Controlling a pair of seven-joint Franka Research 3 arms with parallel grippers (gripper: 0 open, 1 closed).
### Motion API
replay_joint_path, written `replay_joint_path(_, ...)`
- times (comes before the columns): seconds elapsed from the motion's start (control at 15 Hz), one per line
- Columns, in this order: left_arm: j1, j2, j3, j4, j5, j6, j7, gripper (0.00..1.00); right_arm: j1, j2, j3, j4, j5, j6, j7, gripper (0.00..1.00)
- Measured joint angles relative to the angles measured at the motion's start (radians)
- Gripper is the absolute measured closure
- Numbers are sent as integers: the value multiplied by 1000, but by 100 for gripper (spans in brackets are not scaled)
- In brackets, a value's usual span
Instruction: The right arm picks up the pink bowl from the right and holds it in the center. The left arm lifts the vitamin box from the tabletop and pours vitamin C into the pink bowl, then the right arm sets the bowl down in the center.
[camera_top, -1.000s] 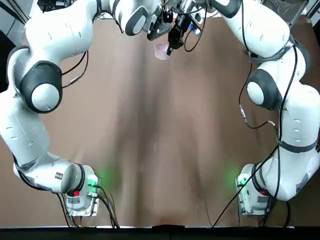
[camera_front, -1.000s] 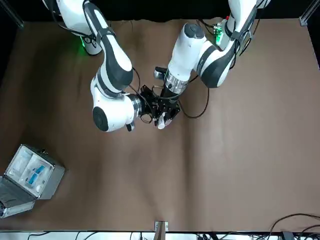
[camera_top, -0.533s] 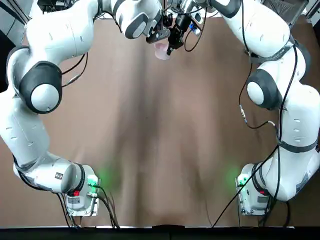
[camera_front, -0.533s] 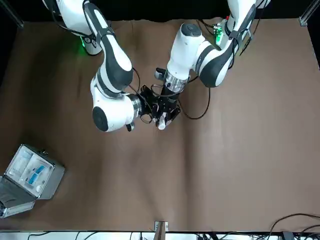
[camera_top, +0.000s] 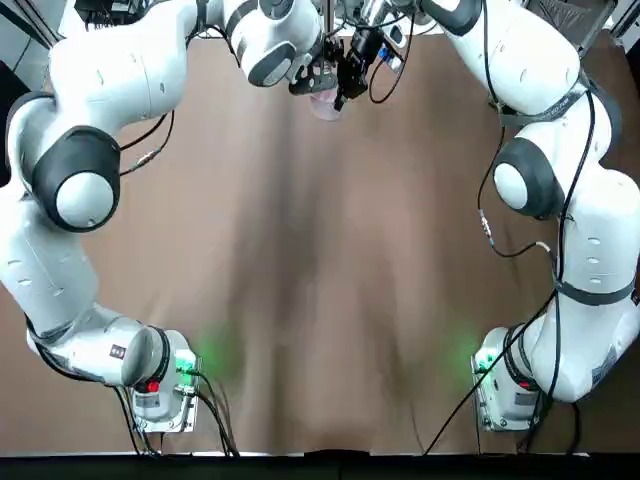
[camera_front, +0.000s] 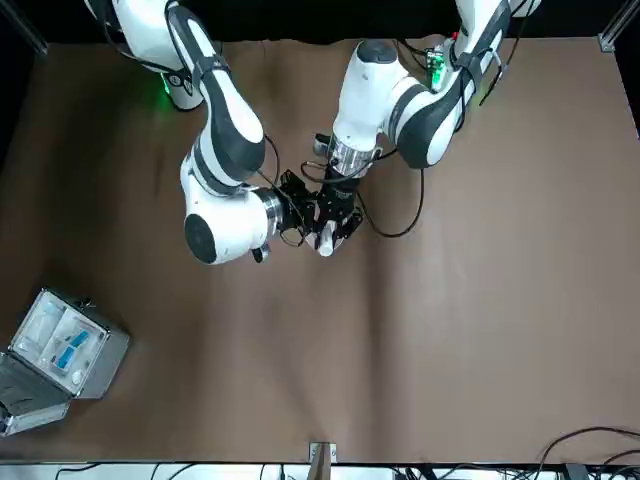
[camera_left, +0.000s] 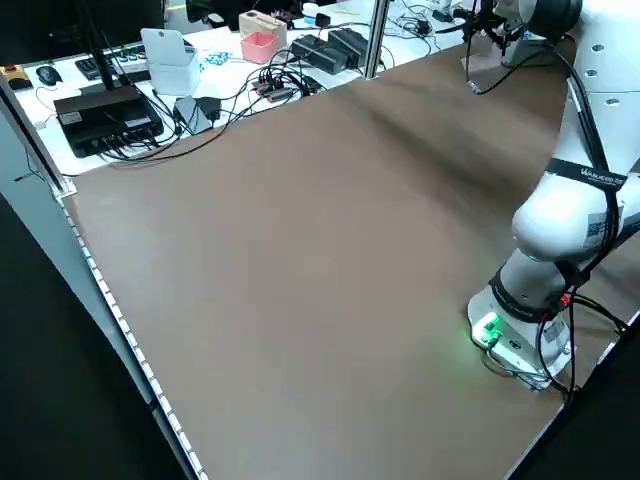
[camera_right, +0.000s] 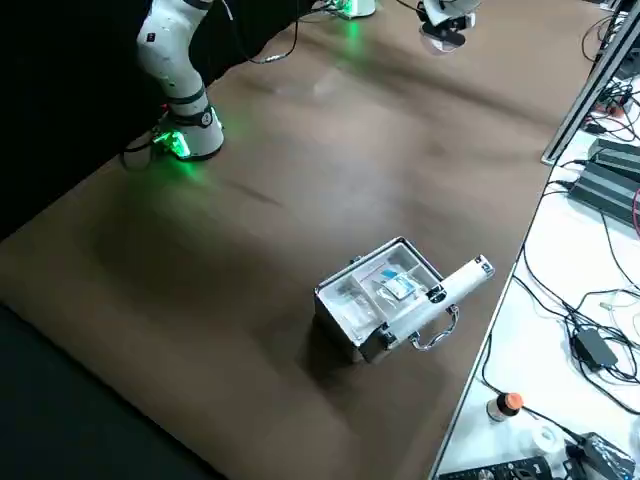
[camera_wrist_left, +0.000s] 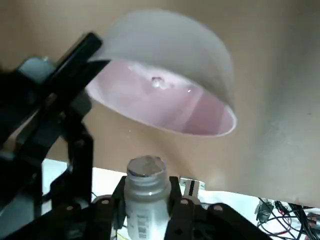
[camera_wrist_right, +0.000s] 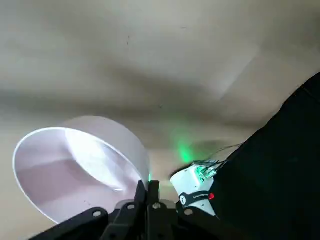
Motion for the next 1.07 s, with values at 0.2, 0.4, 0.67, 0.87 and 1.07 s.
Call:
replay_joint_path(0.2, 2, -2, 0, -5, 7, 0, 0, 64, 0, 0, 0, 0, 0, 0, 0, 98)
replay_joint_path(0.4, 6, -5, 1, -13, 33, 0, 0, 64, 0, 0, -1, 1, 0, 1, 0, 98)
replay_joint_path(0.67, 5, -5, 1, -21, 58, 0, 0, 64, -1, 0, -2, 1, 0, 1, 0, 98)
replay_joint_path(0.87, 6, -6, 2, -24, 66, 0, 0, 64, -1, 0, -2, 4, 0, 1, 0, 98)
replay_joint_path(1.07, 7, -8, 2, -25, 77, 0, 0, 64, -1, 0, -2, 5, 0, 1, 0, 98)
